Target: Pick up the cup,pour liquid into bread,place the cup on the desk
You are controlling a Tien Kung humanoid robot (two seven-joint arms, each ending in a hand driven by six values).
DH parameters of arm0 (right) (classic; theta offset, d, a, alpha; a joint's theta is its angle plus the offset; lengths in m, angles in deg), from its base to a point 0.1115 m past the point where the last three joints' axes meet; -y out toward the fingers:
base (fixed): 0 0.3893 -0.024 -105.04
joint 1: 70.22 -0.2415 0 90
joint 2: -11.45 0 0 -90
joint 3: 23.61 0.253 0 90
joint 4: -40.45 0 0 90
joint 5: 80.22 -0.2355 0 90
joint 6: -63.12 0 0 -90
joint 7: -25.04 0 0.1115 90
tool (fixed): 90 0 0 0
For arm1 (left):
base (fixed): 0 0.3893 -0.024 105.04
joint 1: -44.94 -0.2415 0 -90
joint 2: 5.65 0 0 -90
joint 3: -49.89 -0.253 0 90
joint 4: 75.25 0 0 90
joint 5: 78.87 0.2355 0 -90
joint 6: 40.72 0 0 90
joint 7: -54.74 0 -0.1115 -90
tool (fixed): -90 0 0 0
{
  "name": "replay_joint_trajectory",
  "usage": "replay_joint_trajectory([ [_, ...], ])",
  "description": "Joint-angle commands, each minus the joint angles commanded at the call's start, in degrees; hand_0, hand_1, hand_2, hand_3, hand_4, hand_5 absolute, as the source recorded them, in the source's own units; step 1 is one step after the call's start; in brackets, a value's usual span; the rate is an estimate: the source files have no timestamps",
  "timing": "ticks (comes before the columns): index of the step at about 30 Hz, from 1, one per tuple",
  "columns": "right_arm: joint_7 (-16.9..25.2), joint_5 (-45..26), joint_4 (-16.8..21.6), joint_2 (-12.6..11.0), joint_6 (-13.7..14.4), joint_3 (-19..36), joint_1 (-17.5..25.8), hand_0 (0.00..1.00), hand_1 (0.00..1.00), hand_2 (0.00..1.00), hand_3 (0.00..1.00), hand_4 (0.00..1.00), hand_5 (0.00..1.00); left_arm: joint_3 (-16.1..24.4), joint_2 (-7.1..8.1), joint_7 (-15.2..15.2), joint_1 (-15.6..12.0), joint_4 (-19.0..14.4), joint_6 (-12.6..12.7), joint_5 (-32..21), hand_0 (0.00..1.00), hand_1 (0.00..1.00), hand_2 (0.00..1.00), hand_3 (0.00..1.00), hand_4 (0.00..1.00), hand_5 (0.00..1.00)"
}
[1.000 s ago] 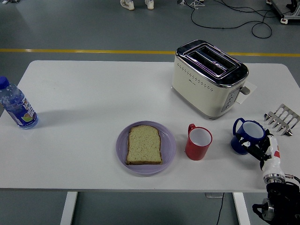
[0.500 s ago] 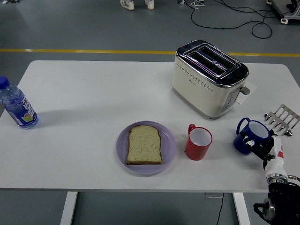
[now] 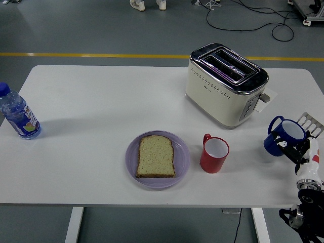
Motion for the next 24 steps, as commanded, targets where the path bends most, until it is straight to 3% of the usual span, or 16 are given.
replay_joint_trajectory([
  [4,-6.8,3.7,7.2,-1.0,2.8,1.8,0.7,0.466,0.453,0.572,0.542,0.715,0.002,0.0,0.0,0.0,0.1,0.0,0.0,0.1,0.646,0.602,0.591,0.524,0.296,0.752],
  [5,-8.9,5.1,9.2,-1.3,3.3,2.2,0.9,0.531,0.456,0.57,0.539,0.673,0.002,0.1,0.0,0.0,0.1,0.0,0.0,0.1,0.646,0.602,0.591,0.524,0.297,0.753],
  [13,-23.0,14.9,23.1,-3.1,3.5,3.4,2.0,0.533,0.445,0.566,0.54,0.688,0.002,0.2,0.04,0.0,0.0,0.0,0.0,0.2,0.646,0.602,0.591,0.524,0.298,0.754],
  [24,-33.0,27.9,33.7,-4.4,1.7,-2.1,0.4,0.449,0.433,0.57,0.547,0.682,0.002,0.2,0.09,0.0,0.0,0.0,0.0,0.3,0.646,0.602,0.592,0.525,0.296,0.755],
])
